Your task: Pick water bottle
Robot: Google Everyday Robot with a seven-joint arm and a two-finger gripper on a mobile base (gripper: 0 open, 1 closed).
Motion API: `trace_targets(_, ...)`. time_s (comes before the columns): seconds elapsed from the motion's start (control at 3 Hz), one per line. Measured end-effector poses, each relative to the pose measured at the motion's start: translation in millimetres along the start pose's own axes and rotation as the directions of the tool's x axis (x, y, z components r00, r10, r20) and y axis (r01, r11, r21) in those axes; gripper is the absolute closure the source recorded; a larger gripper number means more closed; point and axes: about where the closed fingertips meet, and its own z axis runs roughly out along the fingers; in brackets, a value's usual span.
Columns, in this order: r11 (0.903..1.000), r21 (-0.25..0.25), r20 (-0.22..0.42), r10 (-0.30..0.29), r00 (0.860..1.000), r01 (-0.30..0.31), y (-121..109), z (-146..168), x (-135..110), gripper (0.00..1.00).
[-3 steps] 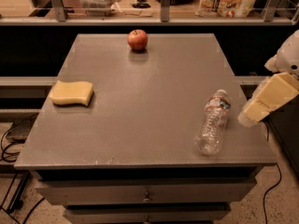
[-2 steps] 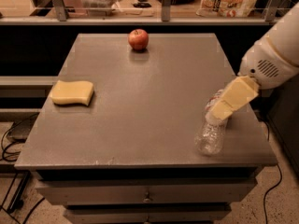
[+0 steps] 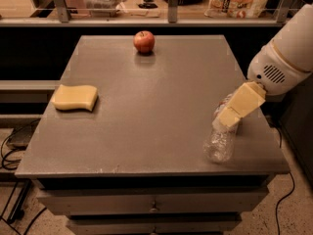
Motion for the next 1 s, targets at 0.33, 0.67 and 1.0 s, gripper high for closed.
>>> trace_targets(0.33, 0.9962, 0.004, -0.012, 0.087, 0.996, -0.087, -8, 15, 8, 0.0)
trace_targets(0.67, 0.9847, -0.013, -0.033, 0.173, 0.984, -0.174, -11, 33, 17, 0.0)
trace_targets(1.0, 0.9687, -0.042, -0.05, 0.243, 0.969, -0.245, -9, 50, 24, 0.0)
